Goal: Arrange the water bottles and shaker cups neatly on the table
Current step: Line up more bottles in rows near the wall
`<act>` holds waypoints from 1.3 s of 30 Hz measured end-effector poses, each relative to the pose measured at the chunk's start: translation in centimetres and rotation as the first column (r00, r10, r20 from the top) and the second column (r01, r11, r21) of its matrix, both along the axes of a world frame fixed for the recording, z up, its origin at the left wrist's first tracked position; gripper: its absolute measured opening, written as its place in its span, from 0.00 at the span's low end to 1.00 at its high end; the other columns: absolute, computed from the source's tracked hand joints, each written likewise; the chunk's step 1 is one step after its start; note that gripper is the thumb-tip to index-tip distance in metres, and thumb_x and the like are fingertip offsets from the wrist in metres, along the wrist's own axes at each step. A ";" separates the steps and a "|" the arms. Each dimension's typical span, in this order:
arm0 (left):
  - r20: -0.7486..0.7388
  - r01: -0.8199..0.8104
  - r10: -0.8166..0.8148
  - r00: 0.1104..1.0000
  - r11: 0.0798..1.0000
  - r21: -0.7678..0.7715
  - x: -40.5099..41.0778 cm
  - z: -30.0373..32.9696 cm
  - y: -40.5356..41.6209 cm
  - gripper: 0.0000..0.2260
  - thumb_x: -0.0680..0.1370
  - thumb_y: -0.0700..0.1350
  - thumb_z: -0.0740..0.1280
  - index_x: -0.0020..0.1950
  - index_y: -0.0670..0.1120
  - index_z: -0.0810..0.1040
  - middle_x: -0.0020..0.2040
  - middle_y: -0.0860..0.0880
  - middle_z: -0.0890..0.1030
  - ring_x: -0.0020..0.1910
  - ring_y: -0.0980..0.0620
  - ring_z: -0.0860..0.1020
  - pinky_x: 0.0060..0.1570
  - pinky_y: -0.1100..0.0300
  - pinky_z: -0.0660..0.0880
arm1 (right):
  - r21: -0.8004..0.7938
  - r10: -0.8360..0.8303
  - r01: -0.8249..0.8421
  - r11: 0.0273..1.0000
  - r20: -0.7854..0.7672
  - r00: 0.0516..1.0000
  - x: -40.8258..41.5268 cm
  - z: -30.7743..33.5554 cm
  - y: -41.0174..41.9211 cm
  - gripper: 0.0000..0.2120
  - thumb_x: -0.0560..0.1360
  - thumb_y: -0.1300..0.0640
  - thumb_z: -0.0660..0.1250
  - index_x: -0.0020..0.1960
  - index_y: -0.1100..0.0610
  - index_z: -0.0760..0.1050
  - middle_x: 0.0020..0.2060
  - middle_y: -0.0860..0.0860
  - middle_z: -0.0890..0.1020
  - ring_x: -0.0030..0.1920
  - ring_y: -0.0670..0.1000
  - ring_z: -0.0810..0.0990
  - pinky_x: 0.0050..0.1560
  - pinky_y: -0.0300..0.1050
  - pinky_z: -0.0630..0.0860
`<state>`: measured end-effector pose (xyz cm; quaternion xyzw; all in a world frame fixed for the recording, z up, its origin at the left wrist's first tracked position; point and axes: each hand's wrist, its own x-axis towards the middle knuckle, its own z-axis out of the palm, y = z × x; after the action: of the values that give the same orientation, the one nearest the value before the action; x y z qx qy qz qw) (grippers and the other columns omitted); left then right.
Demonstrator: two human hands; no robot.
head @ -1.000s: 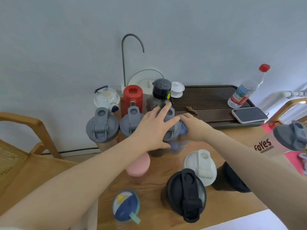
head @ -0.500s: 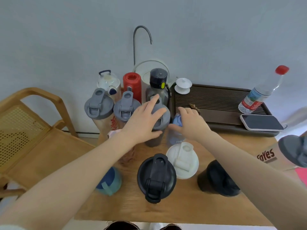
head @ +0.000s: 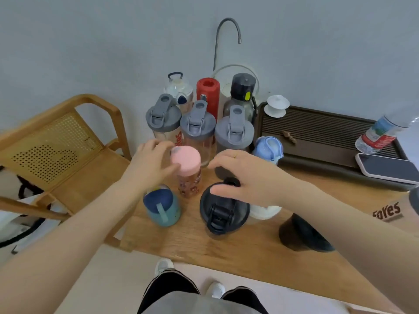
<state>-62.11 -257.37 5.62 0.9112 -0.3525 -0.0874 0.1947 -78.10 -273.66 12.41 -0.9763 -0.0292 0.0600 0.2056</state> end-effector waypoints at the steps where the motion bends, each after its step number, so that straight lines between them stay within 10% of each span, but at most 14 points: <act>1: -0.093 -0.014 0.012 0.996 1.000 -0.022 0.0 -0.3 0.1 0.26 0.72 0.54 0.68 0.68 0.49 0.65 0.66 0.43 0.68 0.65 0.43 0.66 0.62 0.49 0.65 | -0.005 -0.015 0.016 1.000 0.025 1.000 0.9 -0.2 0.5 0.22 0.75 0.45 0.62 0.65 0.53 0.68 0.62 0.49 0.73 0.61 0.48 0.71 0.60 0.43 0.69; 7: -0.170 -0.016 0.007 0.985 0.998 -0.056 -1.5 -1.8 1.6 0.38 0.67 0.60 0.71 0.70 0.47 0.59 0.67 0.45 0.68 0.57 0.47 0.74 0.53 0.52 0.74 | -0.112 -0.154 0.154 0.982 0.003 0.988 6.6 -2.4 2.6 0.22 0.75 0.50 0.62 0.67 0.56 0.65 0.63 0.56 0.71 0.59 0.58 0.73 0.58 0.55 0.72; 11: -0.215 0.313 -0.276 0.937 0.934 0.169 -1.4 -2.5 4.3 0.31 0.67 0.63 0.69 0.62 0.48 0.67 0.52 0.51 0.67 0.52 0.49 0.72 0.50 0.56 0.74 | -0.225 -0.183 0.143 0.964 -0.169 0.968 9.5 -4.6 3.4 0.31 0.75 0.46 0.61 0.72 0.54 0.55 0.67 0.59 0.66 0.62 0.63 0.71 0.59 0.56 0.70; 14: -0.157 0.444 -0.416 0.895 0.856 0.263 -0.7 -3.6 5.6 0.36 0.65 0.60 0.72 0.68 0.52 0.61 0.59 0.49 0.67 0.55 0.47 0.72 0.50 0.52 0.76 | -0.139 -0.252 0.221 0.965 -0.276 0.928 11.0 -5.4 4.0 0.38 0.70 0.45 0.67 0.73 0.52 0.51 0.67 0.59 0.65 0.62 0.63 0.72 0.59 0.53 0.70; 20: -0.031 0.496 -0.505 0.863 0.834 0.241 0.8 -5.0 5.9 0.31 0.69 0.53 0.70 0.68 0.51 0.62 0.59 0.46 0.70 0.51 0.44 0.75 0.45 0.49 0.77 | -0.328 -0.408 0.371 0.869 -0.050 0.912 11.2 -4.2 5.9 0.35 0.65 0.44 0.69 0.66 0.54 0.59 0.58 0.57 0.72 0.54 0.62 0.76 0.43 0.51 0.71; 29: 0.044 0.505 -0.509 0.860 0.833 -0.228 3.1 3.7 4.5 0.29 0.64 0.57 0.73 0.62 0.51 0.70 0.57 0.49 0.76 0.51 0.48 0.74 0.46 0.58 0.67 | 0.403 -0.861 0.790 0.462 0.418 0.290 0.0 4.5 5.3 0.30 0.68 0.47 0.70 0.64 0.55 0.62 0.52 0.49 0.73 0.48 0.51 0.74 0.39 0.35 0.70; 33: 0.070 0.437 -0.477 0.876 0.724 -0.534 1.7 10.5 2.0 0.30 0.59 0.57 0.77 0.57 0.50 0.71 0.47 0.54 0.76 0.45 0.53 0.74 0.39 0.59 0.69 | 0.559 -0.920 0.798 0.226 0.391 -0.014 -4.3 4.1 3.1 0.31 0.67 0.45 0.68 0.65 0.53 0.60 0.53 0.50 0.72 0.52 0.54 0.75 0.49 0.49 0.75; 39: 0.071 0.489 -0.582 0.810 0.604 -0.630 -3.3 14.7 -5.1 0.28 0.61 0.54 0.77 0.56 0.48 0.71 0.46 0.55 0.75 0.45 0.54 0.75 0.39 0.62 0.71 | 0.442 -0.966 0.891 0.107 0.257 -0.011 -7.4 2.5 -2.9 0.33 0.70 0.47 0.68 0.68 0.56 0.58 0.59 0.57 0.71 0.58 0.59 0.73 0.55 0.53 0.72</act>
<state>-65.45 -262.49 20.30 0.6374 -0.6028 -0.0848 0.4724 -85.47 -276.52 14.96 -0.7020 0.5712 -0.3450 0.2488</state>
